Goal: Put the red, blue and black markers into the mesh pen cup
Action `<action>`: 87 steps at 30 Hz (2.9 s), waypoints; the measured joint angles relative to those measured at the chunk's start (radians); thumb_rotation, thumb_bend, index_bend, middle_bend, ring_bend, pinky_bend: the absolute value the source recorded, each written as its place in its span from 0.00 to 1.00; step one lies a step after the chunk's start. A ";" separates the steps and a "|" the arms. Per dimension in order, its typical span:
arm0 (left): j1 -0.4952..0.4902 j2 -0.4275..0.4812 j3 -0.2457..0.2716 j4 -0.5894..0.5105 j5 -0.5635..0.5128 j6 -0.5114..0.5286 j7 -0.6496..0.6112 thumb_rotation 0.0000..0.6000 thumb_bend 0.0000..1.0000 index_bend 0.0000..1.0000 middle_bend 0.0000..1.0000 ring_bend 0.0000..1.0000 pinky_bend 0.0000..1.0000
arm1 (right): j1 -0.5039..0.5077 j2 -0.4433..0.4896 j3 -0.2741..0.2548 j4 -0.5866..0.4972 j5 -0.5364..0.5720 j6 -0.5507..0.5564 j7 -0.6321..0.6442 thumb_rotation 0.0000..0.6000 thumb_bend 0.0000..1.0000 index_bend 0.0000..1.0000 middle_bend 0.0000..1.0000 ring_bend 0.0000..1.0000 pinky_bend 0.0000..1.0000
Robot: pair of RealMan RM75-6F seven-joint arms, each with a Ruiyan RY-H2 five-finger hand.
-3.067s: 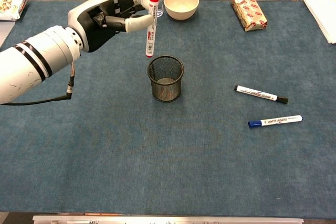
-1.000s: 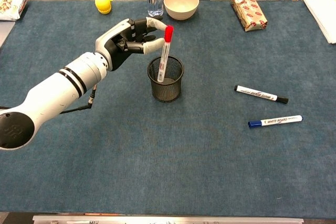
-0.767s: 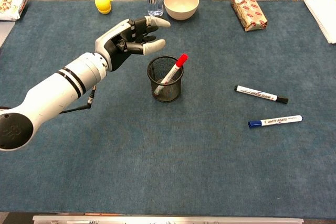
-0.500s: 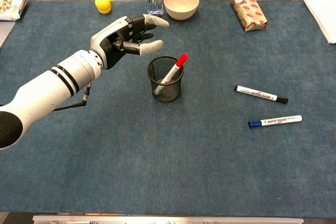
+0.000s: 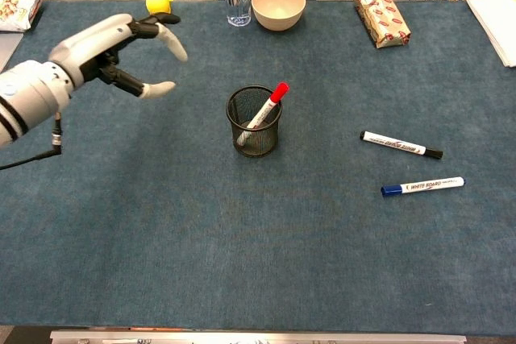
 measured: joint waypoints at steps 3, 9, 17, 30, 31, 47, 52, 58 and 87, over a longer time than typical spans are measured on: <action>0.027 0.067 0.023 -0.032 -0.021 0.028 0.023 1.00 0.29 0.39 0.06 0.01 0.00 | 0.016 -0.011 0.004 -0.012 -0.002 -0.014 -0.010 1.00 0.00 0.19 0.25 0.18 0.31; 0.098 0.129 0.082 -0.027 0.005 0.152 0.153 1.00 0.29 0.40 0.06 0.01 0.00 | 0.050 -0.039 0.010 -0.040 -0.010 -0.043 -0.059 1.00 0.00 0.26 0.26 0.19 0.31; 0.241 0.188 0.171 0.002 0.099 0.323 0.226 1.00 0.29 0.40 0.06 0.01 0.00 | 0.106 -0.085 0.000 -0.082 -0.008 -0.123 -0.185 1.00 0.00 0.32 0.26 0.19 0.31; 0.342 0.155 0.203 0.094 0.154 0.376 0.137 1.00 0.29 0.40 0.06 0.01 0.00 | 0.163 -0.225 -0.060 -0.055 0.038 -0.223 -0.375 1.00 0.12 0.36 0.26 0.19 0.31; 0.345 0.152 0.202 0.099 0.156 0.376 0.132 1.00 0.29 0.40 0.06 0.01 0.00 | 0.164 -0.234 -0.065 -0.050 0.041 -0.225 -0.383 1.00 0.13 0.36 0.26 0.19 0.31; 0.371 0.144 0.184 0.127 0.167 0.359 0.118 1.00 0.29 0.40 0.06 0.01 0.00 | 0.174 -0.322 -0.111 0.025 0.053 -0.246 -0.431 1.00 0.23 0.43 0.26 0.19 0.31; 0.379 0.140 0.181 0.136 0.170 0.352 0.112 1.00 0.29 0.40 0.06 0.01 0.00 | 0.178 -0.339 -0.119 0.045 0.064 -0.254 -0.449 1.00 0.28 0.43 0.26 0.19 0.31; 0.387 0.139 0.177 0.144 0.172 0.346 0.105 1.00 0.29 0.40 0.06 0.01 0.00 | 0.185 -0.358 -0.125 0.064 0.085 -0.271 -0.465 1.00 0.30 0.45 0.25 0.19 0.31; 0.413 0.132 0.165 0.164 0.186 0.332 0.081 1.00 0.29 0.40 0.06 0.01 0.00 | 0.199 -0.413 -0.152 0.131 0.057 -0.253 -0.536 1.00 0.30 0.46 0.25 0.19 0.31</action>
